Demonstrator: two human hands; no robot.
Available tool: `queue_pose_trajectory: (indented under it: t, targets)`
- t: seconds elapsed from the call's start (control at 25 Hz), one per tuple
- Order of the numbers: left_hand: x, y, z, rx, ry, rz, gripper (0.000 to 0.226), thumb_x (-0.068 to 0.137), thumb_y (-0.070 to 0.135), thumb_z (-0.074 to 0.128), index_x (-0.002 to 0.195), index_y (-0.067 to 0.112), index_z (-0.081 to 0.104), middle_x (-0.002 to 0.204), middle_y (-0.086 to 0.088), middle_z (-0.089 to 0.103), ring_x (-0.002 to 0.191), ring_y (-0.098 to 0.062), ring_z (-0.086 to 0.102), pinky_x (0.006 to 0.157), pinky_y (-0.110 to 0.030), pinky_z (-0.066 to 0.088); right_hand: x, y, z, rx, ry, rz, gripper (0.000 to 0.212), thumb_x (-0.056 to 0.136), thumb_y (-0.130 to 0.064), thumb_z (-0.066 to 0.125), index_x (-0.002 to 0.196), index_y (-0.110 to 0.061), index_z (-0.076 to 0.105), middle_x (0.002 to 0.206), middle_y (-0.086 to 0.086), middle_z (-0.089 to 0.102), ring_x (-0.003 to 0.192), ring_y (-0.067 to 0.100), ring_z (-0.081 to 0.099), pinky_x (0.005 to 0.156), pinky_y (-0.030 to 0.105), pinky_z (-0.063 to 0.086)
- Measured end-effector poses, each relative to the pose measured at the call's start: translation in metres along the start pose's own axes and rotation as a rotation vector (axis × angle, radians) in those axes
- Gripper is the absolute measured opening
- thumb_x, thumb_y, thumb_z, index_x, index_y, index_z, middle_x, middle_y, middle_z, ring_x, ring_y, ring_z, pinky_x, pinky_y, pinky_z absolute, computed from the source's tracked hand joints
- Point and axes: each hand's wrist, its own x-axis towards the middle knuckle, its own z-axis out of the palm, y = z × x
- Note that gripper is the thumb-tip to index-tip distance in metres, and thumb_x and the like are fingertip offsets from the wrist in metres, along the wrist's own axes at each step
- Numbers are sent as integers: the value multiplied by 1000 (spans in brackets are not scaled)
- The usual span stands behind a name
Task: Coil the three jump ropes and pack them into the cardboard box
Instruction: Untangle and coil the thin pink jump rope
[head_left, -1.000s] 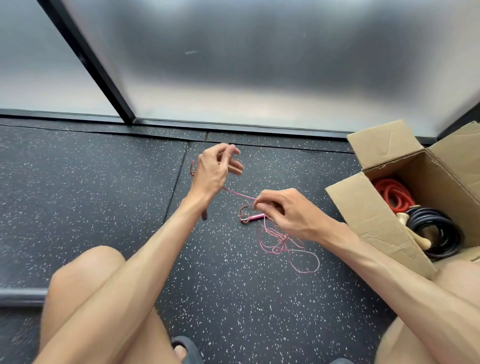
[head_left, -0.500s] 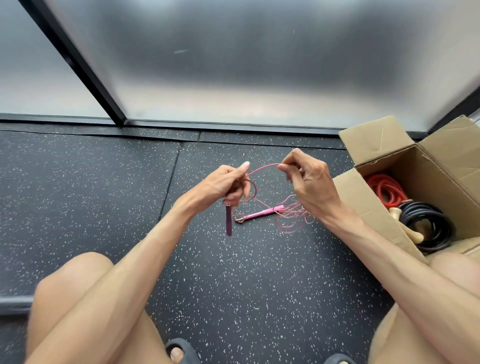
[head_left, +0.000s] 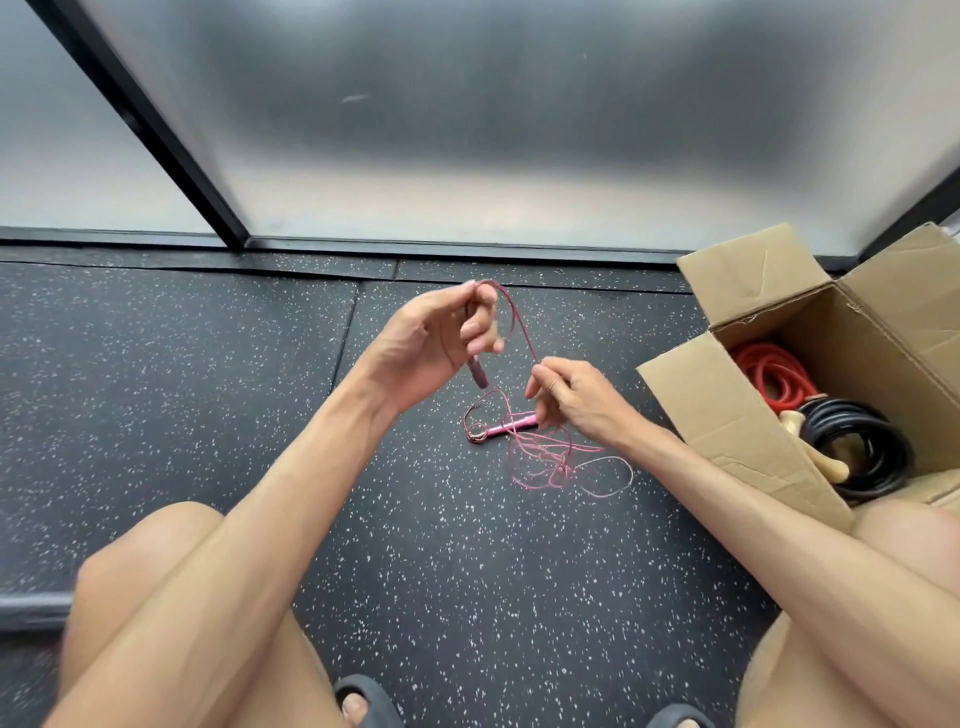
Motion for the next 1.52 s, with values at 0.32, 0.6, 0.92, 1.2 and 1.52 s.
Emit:
queue_pose_trajectory:
  t: [0.32,0.6,0.92,1.2,1.52]
  targets:
    - [10,-10,-10,12,363,344,31,105,10,46,126,-9,58,121,-25,67,112,-38,66,103,-41,50,-19,-9,34,-273,-426,44,21,106,-13,36,107,-9,57,71,7,72,62,17,69,72,34,56]
    - [13,-31,-35,944,463,368,22,100,16,57,114,3,70,93,-8,77,78,-20,76,70,-28,60,-36,-51,37,29,-498,27,26,106,-18,41,100,-6,64,55,-5,37,44,13,36,47,36,49]
    - [3,-27,-36,1649,183,-127,47,100,33,46,59,17,63,59,-1,66,49,-14,58,64,-30,49,-11,-54,-20,-412,-232,-97,22,97,-28,59,79,-24,71,54,-12,54,49,4,42,52,18,32]
    - [-5,-5,-16,883,-19,-434,54,106,35,43,55,17,35,47,1,29,46,-14,20,49,-28,20,7,-8,-37,-835,-21,-104,18,99,-38,54,90,-24,61,78,0,68,70,20,61,69,35,52]
    - [-3,7,-20,108,27,-159,43,104,25,40,64,16,50,50,10,25,46,-8,18,45,-22,19,18,22,-31,-592,-7,-65,12,97,-14,57,96,-11,69,98,8,70,94,24,62,87,36,49]
